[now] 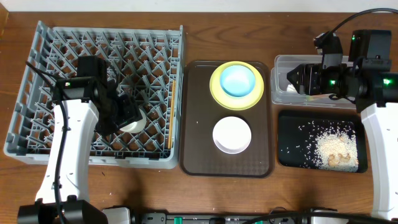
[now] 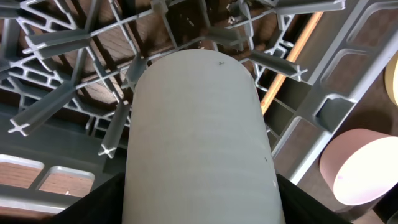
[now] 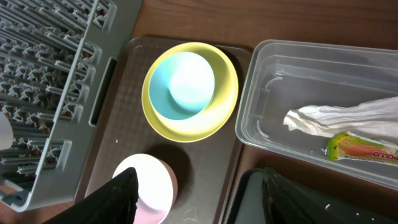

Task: Sort waste into correct bins and load items into the dishwasher
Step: 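Lower the white cup into the dish rack with the left gripper, then reach the left gripper to the white bowl on the brown tray and grasp it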

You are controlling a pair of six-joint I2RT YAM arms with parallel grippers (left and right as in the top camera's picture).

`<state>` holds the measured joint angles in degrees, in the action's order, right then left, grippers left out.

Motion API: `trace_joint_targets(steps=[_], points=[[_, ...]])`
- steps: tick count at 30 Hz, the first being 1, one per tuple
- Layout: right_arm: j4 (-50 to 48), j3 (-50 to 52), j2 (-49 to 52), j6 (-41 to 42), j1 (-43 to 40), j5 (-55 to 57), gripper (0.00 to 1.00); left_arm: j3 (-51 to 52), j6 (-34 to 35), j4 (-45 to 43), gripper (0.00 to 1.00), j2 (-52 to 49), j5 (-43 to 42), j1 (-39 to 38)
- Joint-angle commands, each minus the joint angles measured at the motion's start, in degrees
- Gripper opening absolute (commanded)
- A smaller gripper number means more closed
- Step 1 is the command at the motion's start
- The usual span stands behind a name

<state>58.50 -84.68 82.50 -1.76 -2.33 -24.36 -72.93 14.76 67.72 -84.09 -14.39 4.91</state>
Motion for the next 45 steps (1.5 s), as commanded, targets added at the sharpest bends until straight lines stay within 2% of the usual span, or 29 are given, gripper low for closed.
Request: trace_joint_targets(steps=[1,15,17,21,29,33,37,39,40,42,45], points=[[0.09,-0.24,0.28,-0.68,-0.22,0.15,0.61,0.61,-0.50,0.37,0.45,0.61,1.14,-0.13],[0.28,-0.24,0.28,-0.68,-0.22,0.15,0.61,0.61,-0.52,0.44,0.45,0.61,0.52,-0.50],[0.28,-0.24,0.28,-0.68,-0.22,0.15,0.61,0.61,-0.52,0.42,0.60,0.61,0.52,-0.50],[0.26,-0.24,0.28,-0.68,-0.22,0.15,0.61,0.61,-0.52,0.39,0.69,0.61,0.52,-0.50],[0.26,-0.24,0.28,-0.68,-0.22,0.15,0.61,0.61,-0.52,0.39,0.71,0.61,0.52,-0.50],[0.26,-0.24,0.28,-0.68,-0.22,0.15,0.61,0.61,-0.52,0.39,0.80,0.61,0.52,-0.50],[0.26,-0.24,0.28,-0.70,-0.22,0.15,0.62,0.61,-0.52,0.37,0.81,0.61,0.52,-0.50],[0.26,-0.24,0.28,-0.68,-0.22,0.17,0.66,0.61,-0.55,0.17,0.80,0.61,0.55,-0.48],[0.26,-0.24,0.28,-0.68,-0.22,0.17,0.72,0.59,-0.52,0.07,0.80,0.61,0.52,-0.50],[0.26,-0.24,0.28,-0.68,-0.22,0.17,0.99,0.55,-0.52,-0.63,0.80,0.63,0.50,-0.50],[0.26,-0.24,0.28,-0.68,-0.22,0.20,0.99,-0.22,-0.50,-0.92,0.76,0.66,0.48,-0.63]])
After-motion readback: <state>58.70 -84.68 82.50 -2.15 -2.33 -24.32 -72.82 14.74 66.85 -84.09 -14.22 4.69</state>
